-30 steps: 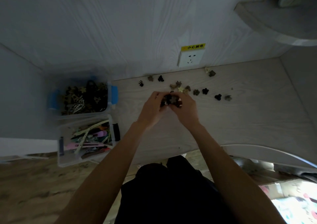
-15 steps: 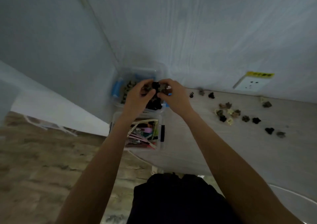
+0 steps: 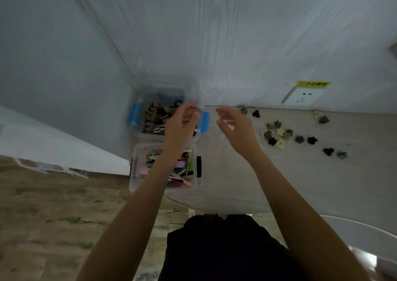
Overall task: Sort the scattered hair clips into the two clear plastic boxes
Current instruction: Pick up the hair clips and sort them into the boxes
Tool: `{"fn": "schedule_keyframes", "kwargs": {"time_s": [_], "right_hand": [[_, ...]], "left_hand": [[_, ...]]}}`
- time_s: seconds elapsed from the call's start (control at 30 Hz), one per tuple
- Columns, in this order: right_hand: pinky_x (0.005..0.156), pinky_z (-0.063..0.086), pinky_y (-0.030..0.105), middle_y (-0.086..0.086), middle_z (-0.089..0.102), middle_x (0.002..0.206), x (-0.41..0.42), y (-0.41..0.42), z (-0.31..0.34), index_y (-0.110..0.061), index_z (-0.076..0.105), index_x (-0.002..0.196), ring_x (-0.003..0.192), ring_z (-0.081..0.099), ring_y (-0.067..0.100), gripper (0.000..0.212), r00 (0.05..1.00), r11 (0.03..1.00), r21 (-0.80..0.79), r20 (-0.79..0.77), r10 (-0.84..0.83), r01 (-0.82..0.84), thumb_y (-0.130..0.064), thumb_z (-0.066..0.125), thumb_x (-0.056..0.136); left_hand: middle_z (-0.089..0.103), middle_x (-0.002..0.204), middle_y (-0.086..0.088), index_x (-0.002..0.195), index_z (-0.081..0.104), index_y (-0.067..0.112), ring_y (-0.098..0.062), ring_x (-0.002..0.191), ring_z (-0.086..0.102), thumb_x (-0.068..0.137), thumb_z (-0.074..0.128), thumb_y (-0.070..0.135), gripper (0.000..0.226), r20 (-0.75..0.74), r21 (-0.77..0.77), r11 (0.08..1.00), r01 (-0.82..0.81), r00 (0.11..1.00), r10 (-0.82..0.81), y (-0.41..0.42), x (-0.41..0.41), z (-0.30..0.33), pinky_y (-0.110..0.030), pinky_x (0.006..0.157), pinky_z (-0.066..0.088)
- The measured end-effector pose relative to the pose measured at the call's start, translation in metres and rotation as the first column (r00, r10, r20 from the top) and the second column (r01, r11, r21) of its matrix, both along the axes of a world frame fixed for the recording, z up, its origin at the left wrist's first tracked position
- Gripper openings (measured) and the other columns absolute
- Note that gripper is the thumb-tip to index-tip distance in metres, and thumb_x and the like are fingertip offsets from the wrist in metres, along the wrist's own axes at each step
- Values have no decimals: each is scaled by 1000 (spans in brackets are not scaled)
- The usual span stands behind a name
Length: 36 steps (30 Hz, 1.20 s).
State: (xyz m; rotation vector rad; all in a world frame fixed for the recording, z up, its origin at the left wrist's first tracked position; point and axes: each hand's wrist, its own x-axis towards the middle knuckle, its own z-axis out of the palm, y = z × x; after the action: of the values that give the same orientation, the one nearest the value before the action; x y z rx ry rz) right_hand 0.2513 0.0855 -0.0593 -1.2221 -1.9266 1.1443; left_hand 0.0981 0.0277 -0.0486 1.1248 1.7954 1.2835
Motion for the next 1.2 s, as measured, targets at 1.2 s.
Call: {"fn": "schedule_keyframes", "kwargs": {"time_s": [1.2], "right_hand": [[77, 31, 19, 19, 47, 120, 167, 40, -83, -8, 42, 129, 108, 49, 30, 69, 926, 932, -262, 345, -152, 251, -11, 76, 69]], "left_hand": [[55, 131, -7, 132, 48, 12, -17, 117, 50, 68, 78, 6, 70, 36, -490, 703, 515, 818, -574, 92, 175, -92, -11, 89, 31]]}}
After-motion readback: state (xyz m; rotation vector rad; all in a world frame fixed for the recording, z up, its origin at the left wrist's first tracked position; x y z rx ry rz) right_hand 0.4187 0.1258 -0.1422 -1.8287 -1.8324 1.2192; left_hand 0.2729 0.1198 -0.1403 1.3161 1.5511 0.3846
